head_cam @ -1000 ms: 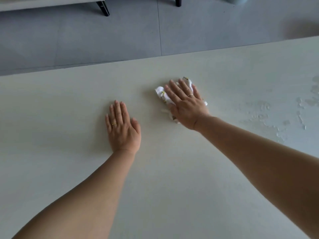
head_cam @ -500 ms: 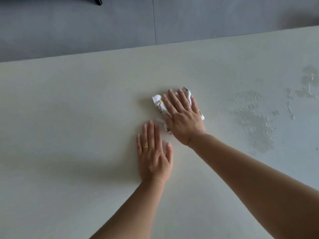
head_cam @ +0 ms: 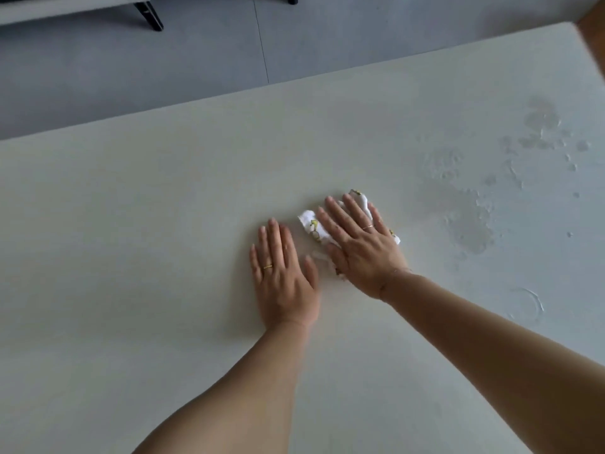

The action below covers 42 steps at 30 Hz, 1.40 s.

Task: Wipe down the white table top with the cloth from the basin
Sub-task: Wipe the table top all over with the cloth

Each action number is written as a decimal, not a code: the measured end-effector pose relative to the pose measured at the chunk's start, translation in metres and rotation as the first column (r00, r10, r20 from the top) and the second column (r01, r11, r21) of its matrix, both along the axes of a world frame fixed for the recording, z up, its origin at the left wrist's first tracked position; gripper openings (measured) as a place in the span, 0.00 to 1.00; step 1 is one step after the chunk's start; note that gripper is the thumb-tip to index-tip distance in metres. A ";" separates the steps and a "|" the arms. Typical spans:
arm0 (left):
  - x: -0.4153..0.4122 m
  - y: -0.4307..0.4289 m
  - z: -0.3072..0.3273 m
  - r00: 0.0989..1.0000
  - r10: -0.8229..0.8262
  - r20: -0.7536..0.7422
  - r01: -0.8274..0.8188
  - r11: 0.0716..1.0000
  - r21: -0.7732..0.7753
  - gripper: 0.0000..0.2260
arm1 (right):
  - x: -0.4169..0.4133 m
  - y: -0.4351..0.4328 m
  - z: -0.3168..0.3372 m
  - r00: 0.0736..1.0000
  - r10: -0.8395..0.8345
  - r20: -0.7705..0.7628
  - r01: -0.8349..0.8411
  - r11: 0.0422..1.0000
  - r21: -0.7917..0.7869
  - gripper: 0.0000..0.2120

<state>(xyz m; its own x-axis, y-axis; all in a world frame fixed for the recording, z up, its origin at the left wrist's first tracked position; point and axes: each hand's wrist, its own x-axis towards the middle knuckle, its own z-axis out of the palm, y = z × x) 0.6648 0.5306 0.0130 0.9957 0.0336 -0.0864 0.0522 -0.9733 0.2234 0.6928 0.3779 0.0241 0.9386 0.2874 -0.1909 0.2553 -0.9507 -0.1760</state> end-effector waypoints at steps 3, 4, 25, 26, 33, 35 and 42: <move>0.000 0.000 0.000 1.000 -0.004 0.014 0.004 1.000 0.000 0.28 | 0.003 -0.061 -0.001 0.950 -0.313 0.013 0.314 0.949 -0.023 0.25; 0.000 0.000 0.000 1.000 -0.003 0.019 0.003 1.000 0.001 0.28 | 0.004 -0.071 -0.002 0.888 -0.461 -0.013 0.460 0.888 -0.021 0.25; -0.003 0.001 -0.011 0.998 0.000 0.066 -0.001 1.000 0.020 0.29 | -0.128 0.003 -0.005 0.995 -0.084 0.060 0.083 0.996 0.020 0.26; -0.003 0.001 -0.011 0.998 -0.007 0.063 0.005 1.000 0.030 0.29 | -0.131 -0.014 -0.005 0.998 -0.003 0.062 0.002 1.000 0.015 0.26; -0.002 0.000 -0.013 1.000 -0.024 0.009 0.023 0.997 0.074 0.28 | -0.123 -0.075 -0.006 0.762 -0.647 0.001 0.647 0.762 -0.019 0.27; 0.000 0.000 -0.010 0.999 -0.025 -0.036 0.027 0.997 0.068 0.28 | -0.146 -0.033 -0.003 0.800 -0.600 0.011 0.600 0.800 0.002 0.28; -0.070 -0.010 0.016 1.000 -0.012 0.029 0.012 1.000 0.009 0.28 | -0.191 -0.076 0.001 0.998 -0.066 0.002 0.066 0.997 -0.051 0.27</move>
<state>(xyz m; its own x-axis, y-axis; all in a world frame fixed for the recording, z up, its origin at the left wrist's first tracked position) 0.5950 0.5207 0.0293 0.9981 0.0224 -0.0570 0.0342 -0.9759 0.2156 0.5022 0.3015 0.0251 0.9552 0.2150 -0.2035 0.1921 -0.9732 -0.1267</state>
